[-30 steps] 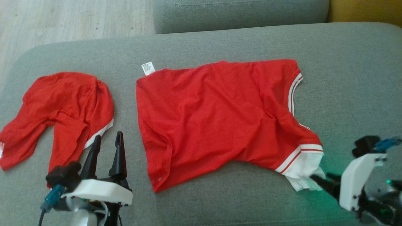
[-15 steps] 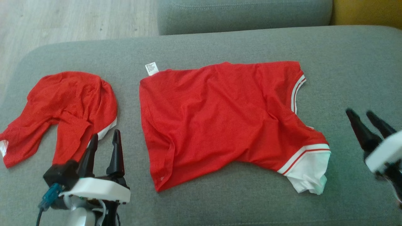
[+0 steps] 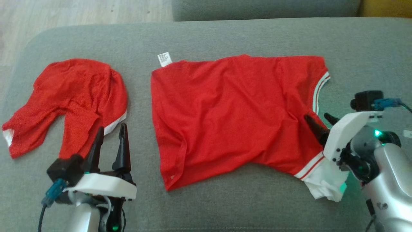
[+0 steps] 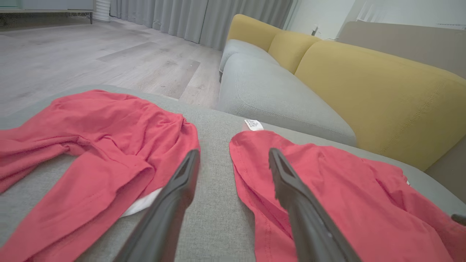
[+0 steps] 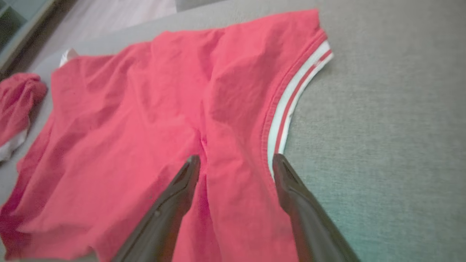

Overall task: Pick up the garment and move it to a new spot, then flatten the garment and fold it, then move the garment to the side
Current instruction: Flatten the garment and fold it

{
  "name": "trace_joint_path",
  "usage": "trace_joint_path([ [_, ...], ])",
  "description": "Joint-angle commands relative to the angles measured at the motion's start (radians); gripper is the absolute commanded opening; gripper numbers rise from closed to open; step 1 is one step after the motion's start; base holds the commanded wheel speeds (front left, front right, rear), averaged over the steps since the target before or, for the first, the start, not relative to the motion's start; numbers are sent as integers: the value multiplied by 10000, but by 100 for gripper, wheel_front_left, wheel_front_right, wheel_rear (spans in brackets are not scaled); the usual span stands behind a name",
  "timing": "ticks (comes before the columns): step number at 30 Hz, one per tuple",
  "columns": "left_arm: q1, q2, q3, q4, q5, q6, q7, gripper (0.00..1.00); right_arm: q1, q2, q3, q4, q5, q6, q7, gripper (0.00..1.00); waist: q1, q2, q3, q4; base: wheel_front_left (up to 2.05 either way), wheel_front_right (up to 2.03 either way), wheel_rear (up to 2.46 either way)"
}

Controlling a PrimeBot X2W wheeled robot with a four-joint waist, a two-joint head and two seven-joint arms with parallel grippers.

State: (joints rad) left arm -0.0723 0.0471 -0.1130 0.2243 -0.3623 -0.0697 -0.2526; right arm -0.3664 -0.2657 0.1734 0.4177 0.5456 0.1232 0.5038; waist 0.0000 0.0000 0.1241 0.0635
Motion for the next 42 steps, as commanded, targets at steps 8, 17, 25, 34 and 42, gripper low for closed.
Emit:
trace_joint_path([
  [8,-495,31,363,-242,-12,-63,-92,100,-1101,-617,787,1277,-155,75,-11,0,0,0,238,415,0,0,0],
  [17,-722,31,246,-316,-16,-75,-92,100,-2266,-730,762,2237,53,75,-1163,0,0,0,823,773,0,0,0],
  [25,-1106,31,23,-290,-35,-121,-92,100,-3836,-1064,807,3540,25,75,-1809,0,0,0,1462,1099,0,0,0],
  [34,-978,31,-1,-137,9,-130,-92,100,-4191,-871,774,4060,582,75,-3413,100,0,0,907,866,0,0,0],
  [42,-497,31,172,-162,154,-164,-92,100,-2761,-1235,759,2411,1158,75,-4991,100,0,0,51,114,0,0,0],
])
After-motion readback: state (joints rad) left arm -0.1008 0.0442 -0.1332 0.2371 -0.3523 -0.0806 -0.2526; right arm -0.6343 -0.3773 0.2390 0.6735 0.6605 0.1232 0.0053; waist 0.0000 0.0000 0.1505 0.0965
